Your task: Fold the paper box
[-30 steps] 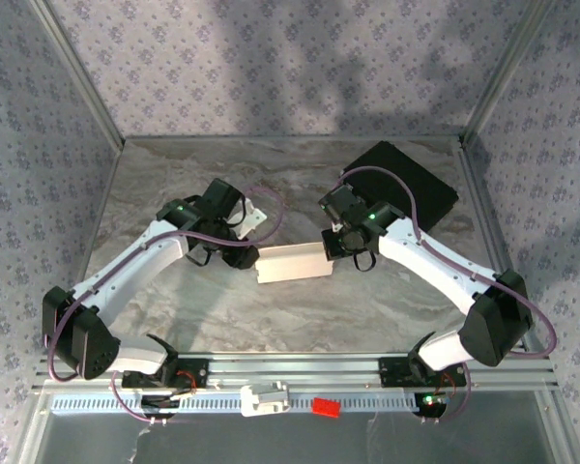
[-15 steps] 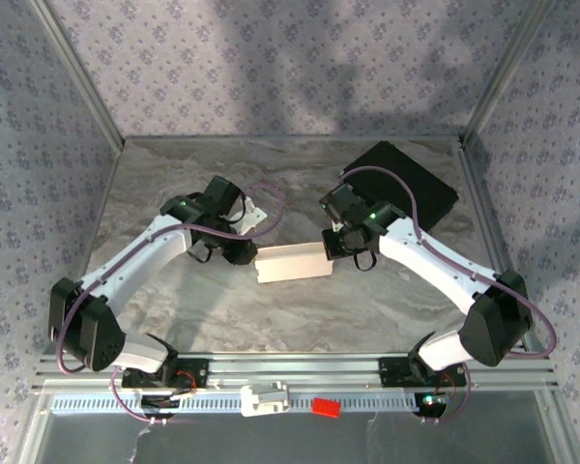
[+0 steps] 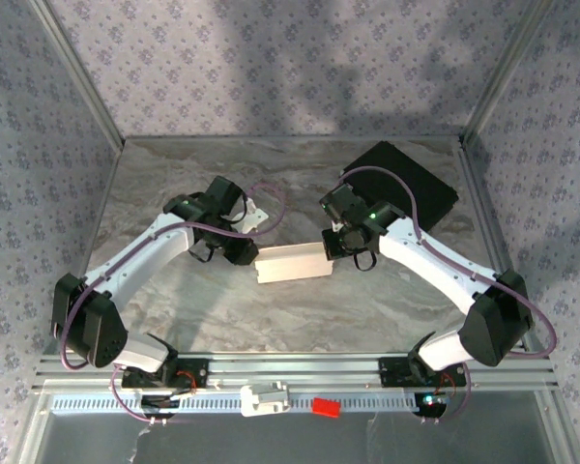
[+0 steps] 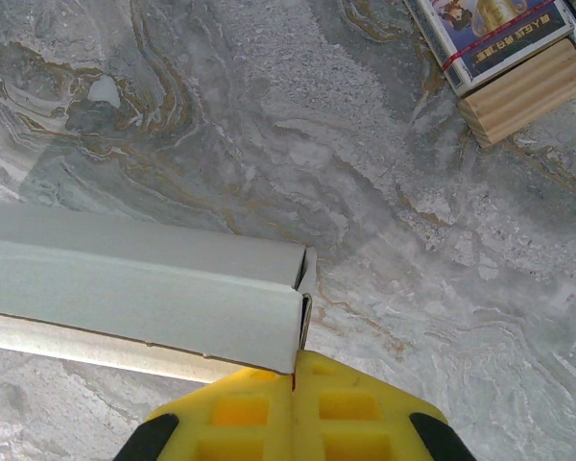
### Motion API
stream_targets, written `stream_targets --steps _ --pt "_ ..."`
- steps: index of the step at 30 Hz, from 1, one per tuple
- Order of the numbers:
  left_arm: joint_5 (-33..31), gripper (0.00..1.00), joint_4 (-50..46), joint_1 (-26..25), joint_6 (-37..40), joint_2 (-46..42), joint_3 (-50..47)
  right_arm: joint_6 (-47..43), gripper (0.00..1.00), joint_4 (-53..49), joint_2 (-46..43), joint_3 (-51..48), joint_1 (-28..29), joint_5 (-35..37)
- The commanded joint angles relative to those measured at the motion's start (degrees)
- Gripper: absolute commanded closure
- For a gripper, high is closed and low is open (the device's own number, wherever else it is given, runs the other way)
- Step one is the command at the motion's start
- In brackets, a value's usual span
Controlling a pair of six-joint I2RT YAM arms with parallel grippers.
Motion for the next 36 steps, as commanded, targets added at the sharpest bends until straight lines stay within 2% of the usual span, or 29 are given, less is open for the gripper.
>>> stream_targets --steps 1,5,9,17,24,36 --pt "-0.1 0.74 -0.6 0.2 1.2 -1.0 1.6 -0.3 1.0 -1.9 0.8 0.9 -0.1 -0.2" --pt "-0.9 0.78 -0.7 0.1 1.2 -1.4 1.7 -0.4 1.0 -1.9 0.9 0.9 -0.2 -0.4" --pt "-1.7 0.71 -0.3 -0.2 1.3 -2.3 1.4 -0.2 1.0 -1.9 0.8 0.9 -0.2 -0.4" --pt "-1.9 0.73 -0.2 -0.2 1.3 -3.0 1.0 -0.3 1.0 -1.8 0.8 0.8 -0.1 -0.5" --pt "-0.7 0.83 -0.1 -0.5 0.9 -2.2 0.9 -0.3 1.0 -1.9 0.9 1.1 -0.1 -0.4" --pt "-2.5 0.83 0.4 -2.0 0.3 -1.4 1.3 -0.2 1.0 -1.9 0.8 1.1 0.0 -0.4"
